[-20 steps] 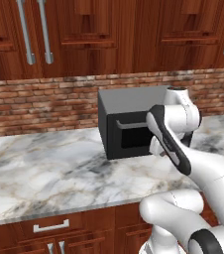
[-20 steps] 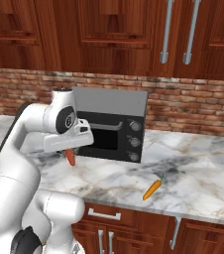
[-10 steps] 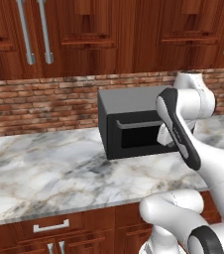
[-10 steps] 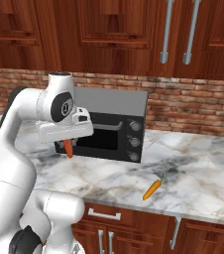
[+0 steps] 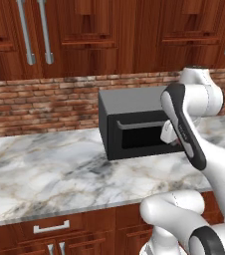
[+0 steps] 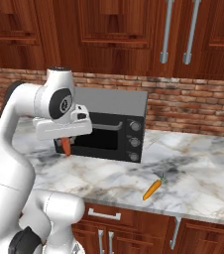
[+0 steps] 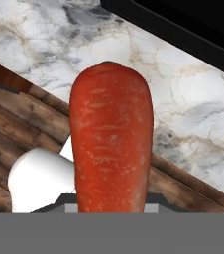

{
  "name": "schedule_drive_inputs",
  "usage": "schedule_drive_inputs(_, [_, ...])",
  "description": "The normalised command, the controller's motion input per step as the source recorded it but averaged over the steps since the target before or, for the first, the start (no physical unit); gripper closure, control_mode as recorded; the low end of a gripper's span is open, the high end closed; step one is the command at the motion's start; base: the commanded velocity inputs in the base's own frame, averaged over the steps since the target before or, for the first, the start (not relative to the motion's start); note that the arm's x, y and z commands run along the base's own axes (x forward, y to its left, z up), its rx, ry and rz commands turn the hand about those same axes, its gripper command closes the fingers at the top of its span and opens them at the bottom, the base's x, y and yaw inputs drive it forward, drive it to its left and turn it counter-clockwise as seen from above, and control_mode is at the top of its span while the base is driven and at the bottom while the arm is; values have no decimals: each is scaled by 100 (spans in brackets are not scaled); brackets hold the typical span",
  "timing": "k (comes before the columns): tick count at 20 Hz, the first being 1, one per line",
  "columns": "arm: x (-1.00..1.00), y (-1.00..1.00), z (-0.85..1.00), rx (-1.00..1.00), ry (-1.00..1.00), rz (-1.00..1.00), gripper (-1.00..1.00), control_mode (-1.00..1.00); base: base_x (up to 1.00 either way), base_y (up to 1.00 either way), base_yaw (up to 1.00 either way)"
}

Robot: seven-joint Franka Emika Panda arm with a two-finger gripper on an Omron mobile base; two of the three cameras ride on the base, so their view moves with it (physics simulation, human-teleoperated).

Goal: Place the carrots inside the fridge drawer. Close the drawer after placing the vegetables.

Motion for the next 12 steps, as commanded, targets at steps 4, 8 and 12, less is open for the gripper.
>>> schedule_drive_inputs(4, [-13, 36, 0, 0, 0, 0, 100, -100, 0, 0, 0])
schedule_drive_inputs(8, [-17, 38, 0, 0, -1, 0, 100, -100, 0, 0, 0])
schedule_drive_inputs(12, [-38, 19, 0, 0, -8, 0, 100, -100, 0, 0, 0])
